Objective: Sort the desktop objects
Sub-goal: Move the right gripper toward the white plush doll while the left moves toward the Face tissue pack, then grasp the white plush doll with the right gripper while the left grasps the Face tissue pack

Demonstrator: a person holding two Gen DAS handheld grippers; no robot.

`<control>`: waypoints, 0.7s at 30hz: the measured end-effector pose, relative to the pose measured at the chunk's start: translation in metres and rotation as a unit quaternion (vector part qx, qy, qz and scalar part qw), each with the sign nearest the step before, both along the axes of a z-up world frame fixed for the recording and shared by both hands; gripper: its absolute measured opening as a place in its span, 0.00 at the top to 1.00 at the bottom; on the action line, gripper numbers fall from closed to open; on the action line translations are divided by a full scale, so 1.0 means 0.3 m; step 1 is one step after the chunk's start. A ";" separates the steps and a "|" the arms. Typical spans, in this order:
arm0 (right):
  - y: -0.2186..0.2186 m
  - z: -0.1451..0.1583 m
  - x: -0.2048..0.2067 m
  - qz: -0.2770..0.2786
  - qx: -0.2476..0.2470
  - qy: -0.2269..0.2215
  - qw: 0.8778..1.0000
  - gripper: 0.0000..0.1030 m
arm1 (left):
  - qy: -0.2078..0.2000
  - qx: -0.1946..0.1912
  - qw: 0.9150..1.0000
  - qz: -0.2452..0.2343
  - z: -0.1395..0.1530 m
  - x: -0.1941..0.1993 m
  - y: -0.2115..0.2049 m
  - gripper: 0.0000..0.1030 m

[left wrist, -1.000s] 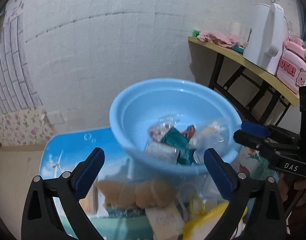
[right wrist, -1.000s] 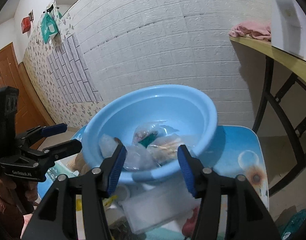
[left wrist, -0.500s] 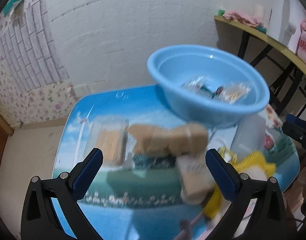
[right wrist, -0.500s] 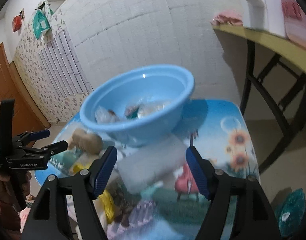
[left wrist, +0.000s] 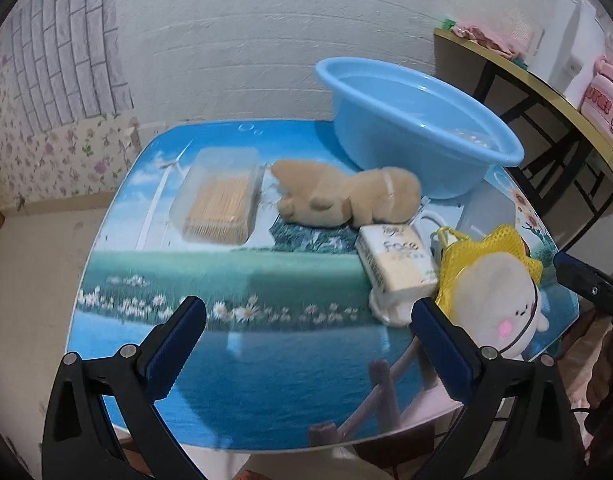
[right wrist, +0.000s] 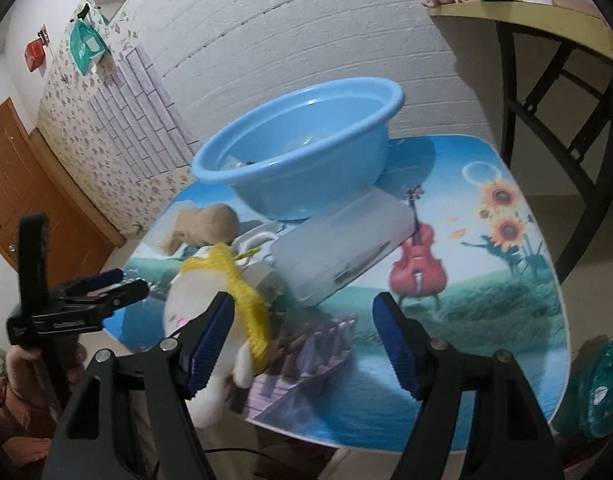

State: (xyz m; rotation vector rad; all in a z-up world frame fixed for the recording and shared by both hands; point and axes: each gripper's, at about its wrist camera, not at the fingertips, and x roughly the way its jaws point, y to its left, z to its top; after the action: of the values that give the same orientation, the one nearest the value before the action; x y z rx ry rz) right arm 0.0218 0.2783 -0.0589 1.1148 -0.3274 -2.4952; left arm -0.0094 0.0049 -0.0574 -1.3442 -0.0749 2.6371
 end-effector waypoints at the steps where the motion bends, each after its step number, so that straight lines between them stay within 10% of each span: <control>1: -0.004 0.002 0.001 0.005 -0.004 0.000 1.000 0.30 | -0.002 0.005 1.000 -0.001 -0.003 0.002 -0.004 0.00; 11: -0.110 -0.029 0.005 0.061 -0.019 -0.022 0.998 0.31 | -0.006 0.013 1.000 -0.013 -0.012 0.013 0.000 0.00; 21: -0.065 -0.028 -0.004 0.065 -0.049 -0.020 0.996 0.92 | -0.013 0.017 1.000 -0.018 -0.021 0.011 0.014 0.00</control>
State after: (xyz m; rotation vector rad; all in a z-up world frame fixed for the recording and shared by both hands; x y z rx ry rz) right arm 0.0207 0.2588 -0.0673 1.1106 -0.3725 -2.3207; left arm -0.0060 0.0092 -0.0638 -1.3565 -0.0973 2.5774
